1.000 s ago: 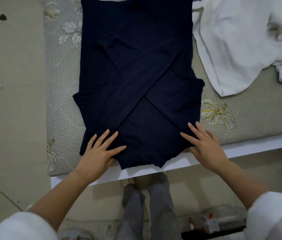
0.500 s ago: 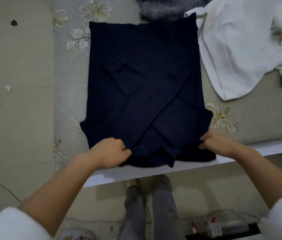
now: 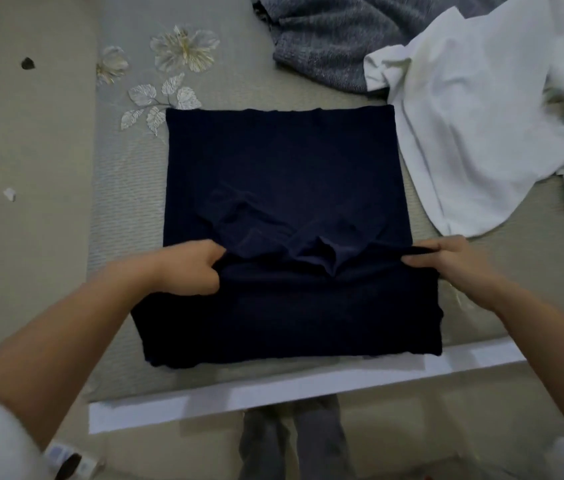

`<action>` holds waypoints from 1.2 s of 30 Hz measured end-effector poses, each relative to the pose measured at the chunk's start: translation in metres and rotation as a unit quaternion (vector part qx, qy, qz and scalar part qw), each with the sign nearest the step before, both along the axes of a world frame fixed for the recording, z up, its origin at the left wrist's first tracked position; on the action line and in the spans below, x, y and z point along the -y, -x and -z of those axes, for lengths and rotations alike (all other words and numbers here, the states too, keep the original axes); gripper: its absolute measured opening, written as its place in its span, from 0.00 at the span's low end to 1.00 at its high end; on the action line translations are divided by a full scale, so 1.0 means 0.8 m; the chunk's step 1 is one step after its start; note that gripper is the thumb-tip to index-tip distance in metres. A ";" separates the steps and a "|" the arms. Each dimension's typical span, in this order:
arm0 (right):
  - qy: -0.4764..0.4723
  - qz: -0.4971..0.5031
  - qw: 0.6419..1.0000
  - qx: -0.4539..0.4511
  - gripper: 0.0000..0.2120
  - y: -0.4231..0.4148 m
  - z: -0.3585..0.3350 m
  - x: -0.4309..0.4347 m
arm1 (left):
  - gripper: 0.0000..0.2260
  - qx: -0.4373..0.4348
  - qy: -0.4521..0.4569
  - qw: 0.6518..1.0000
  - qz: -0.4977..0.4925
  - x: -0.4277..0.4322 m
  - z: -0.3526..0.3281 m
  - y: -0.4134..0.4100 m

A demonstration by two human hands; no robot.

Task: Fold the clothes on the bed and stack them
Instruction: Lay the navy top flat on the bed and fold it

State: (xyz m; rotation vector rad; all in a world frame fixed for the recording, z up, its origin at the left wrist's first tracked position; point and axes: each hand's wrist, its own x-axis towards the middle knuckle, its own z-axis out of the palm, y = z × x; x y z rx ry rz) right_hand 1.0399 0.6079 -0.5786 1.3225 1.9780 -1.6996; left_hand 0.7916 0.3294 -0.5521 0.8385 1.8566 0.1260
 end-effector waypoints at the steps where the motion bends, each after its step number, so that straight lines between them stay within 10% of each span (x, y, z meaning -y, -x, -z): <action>1: -0.023 0.028 0.999 -0.034 0.07 0.013 0.000 -0.009 | 0.09 -0.035 -0.014 0.999 -0.005 -0.015 -0.003 0.017; 16: -0.195 0.128 0.959 -0.163 0.02 0.193 0.027 -0.122 | 0.09 -0.307 -0.079 0.944 -0.090 -0.152 -0.004 0.184; 21: -0.158 0.161 0.965 -0.134 0.29 0.222 0.044 -0.124 | 0.27 -0.409 -0.124 0.888 -0.171 -0.154 0.034 0.165; 30: -0.335 0.054 0.941 -0.012 0.22 0.062 0.086 -0.023 | 0.28 -0.332 -0.018 0.879 -0.341 -0.028 0.139 -0.016; 36: -0.221 0.176 0.959 0.023 0.25 0.002 0.093 0.016 | 0.29 -0.333 -0.008 0.858 -0.391 -0.002 0.142 -0.059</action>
